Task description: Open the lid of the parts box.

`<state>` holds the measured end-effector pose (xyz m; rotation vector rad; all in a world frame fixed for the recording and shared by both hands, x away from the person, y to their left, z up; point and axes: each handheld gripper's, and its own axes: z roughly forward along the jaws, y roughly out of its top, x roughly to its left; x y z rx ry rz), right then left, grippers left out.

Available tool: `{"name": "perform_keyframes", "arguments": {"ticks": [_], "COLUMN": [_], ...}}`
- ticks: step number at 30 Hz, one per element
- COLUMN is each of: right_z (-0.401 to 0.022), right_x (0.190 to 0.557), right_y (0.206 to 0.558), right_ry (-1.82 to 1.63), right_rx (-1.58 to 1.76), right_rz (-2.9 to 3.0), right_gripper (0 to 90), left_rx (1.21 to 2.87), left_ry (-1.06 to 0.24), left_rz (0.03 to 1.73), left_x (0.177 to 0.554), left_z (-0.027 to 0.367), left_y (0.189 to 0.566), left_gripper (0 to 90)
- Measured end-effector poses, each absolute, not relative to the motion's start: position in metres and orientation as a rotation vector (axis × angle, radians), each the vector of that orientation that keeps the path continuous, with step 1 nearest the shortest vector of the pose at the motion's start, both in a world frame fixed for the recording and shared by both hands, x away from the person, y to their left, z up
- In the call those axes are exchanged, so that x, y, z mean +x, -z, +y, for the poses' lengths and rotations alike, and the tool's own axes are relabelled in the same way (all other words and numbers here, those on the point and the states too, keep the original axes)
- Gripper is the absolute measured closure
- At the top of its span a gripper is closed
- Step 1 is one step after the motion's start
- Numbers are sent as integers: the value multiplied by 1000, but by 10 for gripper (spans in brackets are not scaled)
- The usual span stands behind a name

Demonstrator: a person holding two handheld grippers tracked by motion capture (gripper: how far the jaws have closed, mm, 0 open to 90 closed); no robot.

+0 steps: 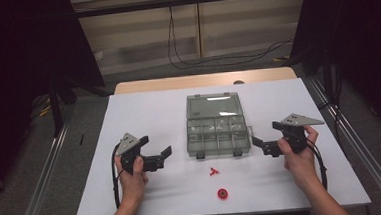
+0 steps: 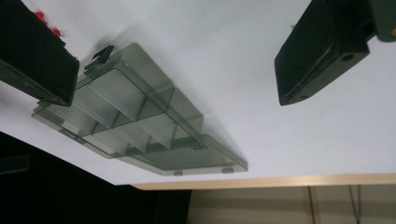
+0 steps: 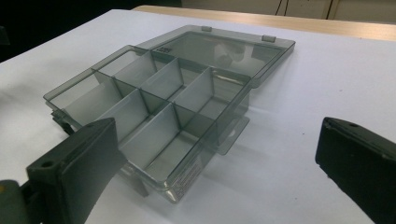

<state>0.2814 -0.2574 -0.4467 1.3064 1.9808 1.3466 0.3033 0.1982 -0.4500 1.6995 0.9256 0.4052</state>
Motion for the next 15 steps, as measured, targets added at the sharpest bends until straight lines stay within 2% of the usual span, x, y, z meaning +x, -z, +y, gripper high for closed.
{"name": "perform_keyframes", "arguments": {"ticks": [15], "right_z": [-240], "right_x": [271], "right_y": [449], "right_ry": [-1342], "right_rx": [1272], "right_rz": [2040], "right_gripper": [0], "left_rx": [1699], "left_ry": [-420], "left_rz": [965], "left_x": [280], "left_z": [239], "left_y": [464], "left_gripper": [0]}}
